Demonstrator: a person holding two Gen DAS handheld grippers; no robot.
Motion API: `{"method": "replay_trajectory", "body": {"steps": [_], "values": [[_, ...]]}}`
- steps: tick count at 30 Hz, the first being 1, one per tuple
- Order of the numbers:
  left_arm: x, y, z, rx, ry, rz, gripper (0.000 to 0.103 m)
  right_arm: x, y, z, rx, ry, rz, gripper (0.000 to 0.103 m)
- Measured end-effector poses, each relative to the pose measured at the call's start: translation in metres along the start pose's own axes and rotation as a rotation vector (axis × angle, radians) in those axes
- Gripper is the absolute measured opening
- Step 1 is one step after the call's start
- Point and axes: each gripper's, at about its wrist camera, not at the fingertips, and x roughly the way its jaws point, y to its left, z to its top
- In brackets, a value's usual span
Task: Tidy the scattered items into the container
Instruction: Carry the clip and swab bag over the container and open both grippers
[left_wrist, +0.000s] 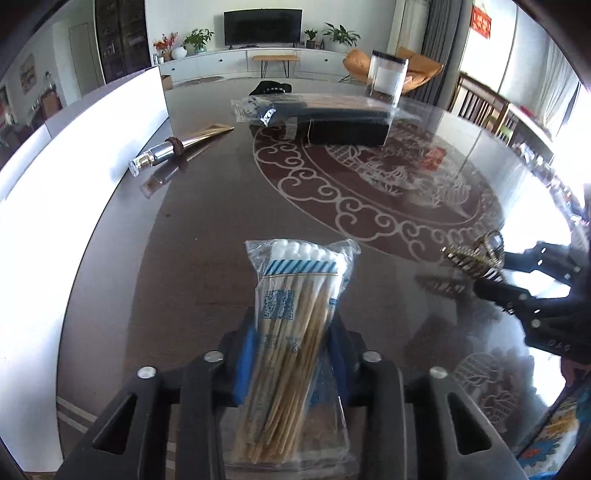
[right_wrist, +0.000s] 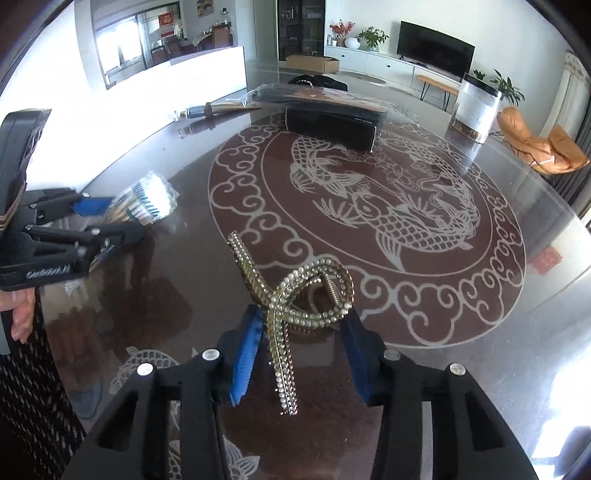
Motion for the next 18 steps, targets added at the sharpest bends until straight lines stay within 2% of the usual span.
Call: {"method": "replay_trajectory", "body": {"steps": [6,11,15,18], "values": [[-0.035,0.013,0.002,-0.044,-0.074,-0.038,0.031,-0.027,0.002,0.000,0.010,-0.064,0.005,0.043],[-0.083,0.038,0.022,-0.116,-0.161,-0.090,0.031,-0.053,0.007,0.025,-0.003,-0.129,0.019,0.043],[-0.130,0.087,0.057,-0.141,-0.229,-0.085,0.031,-0.072,0.027,0.079,-0.057,-0.204,0.068,0.043],[-0.146,0.137,0.080,-0.169,-0.235,-0.029,0.031,-0.077,0.054,0.138,-0.102,-0.264,0.133,0.044]]}}
